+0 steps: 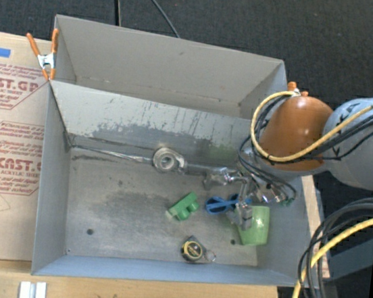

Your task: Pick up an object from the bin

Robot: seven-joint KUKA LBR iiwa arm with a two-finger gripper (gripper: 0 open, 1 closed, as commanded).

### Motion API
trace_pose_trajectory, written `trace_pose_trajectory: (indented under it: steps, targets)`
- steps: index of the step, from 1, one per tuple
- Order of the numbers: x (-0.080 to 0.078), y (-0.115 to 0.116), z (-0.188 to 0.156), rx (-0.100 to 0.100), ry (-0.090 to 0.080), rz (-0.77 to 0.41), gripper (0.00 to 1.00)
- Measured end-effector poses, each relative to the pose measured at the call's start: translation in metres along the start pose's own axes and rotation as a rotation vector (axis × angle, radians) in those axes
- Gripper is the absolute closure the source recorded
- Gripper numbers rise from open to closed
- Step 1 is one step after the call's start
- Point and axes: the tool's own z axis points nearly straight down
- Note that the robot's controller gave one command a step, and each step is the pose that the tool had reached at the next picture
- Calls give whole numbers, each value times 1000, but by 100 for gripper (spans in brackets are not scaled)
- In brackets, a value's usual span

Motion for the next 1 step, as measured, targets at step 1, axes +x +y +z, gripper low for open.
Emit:
trace_pose_trajectory:
  steps: [1]
  targets:
    - [-7,49,2,12,6,-209,0]
